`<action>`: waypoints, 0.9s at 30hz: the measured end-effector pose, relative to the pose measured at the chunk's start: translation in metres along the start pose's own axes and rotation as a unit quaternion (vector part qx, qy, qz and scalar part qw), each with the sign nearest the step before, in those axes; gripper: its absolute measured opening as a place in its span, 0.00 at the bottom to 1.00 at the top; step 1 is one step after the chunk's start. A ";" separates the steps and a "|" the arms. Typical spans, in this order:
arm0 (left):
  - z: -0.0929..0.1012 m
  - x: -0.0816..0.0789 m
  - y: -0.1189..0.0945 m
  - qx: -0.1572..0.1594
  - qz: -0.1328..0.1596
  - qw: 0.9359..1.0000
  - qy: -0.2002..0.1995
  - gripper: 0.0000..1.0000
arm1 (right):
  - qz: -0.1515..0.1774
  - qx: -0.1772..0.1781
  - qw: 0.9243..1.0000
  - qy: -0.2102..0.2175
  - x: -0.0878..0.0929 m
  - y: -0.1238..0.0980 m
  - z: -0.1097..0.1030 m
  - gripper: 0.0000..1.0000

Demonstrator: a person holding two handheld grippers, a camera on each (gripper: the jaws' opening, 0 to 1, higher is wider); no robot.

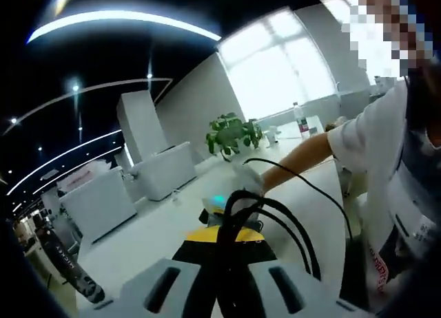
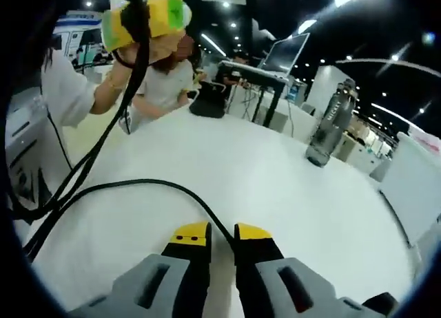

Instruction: Coil the Type-C to USB data cable on the desktop and secure it with Velcro straps.

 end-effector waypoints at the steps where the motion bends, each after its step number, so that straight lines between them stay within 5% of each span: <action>1: -0.001 0.000 -0.001 0.002 -0.003 1.000 0.005 0.03 | -0.011 0.001 1.000 -0.022 -0.001 0.001 -0.001 0.07; 9: -0.008 -0.003 -0.005 -0.005 -0.003 1.000 -0.009 0.03 | -0.032 0.004 0.997 -0.073 -0.002 -0.011 -0.011 0.01; 14: -0.007 -0.007 0.000 0.002 0.011 1.000 -0.028 0.03 | 0.014 0.063 0.994 -0.086 -0.008 -0.049 -0.014 0.01; 18: -0.004 -0.009 0.016 0.018 0.009 1.000 -0.017 0.03 | 0.056 0.104 0.991 -0.057 -0.009 -0.092 -0.015 0.01; 21: 0.002 -0.008 0.042 0.042 0.009 0.999 -0.006 0.03 | 0.054 0.147 0.987 -0.037 0.004 -0.120 -0.011 0.01; 27: 0.004 0.001 0.091 0.076 0.012 0.997 -0.015 0.03 | 0.044 0.179 0.982 0.039 0.048 -0.145 -0.002 0.01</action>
Point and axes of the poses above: the point that each gripper's makers call its tool centre point, and the gripper's own axes: y roughly forward along the fingers, z roughly to its right, x roughly out of its underside, the point moved 8 cm from there along -y, roughly backward along the fingers, and after that the axes turned 15 degrees about y, right-handed, at the moved point
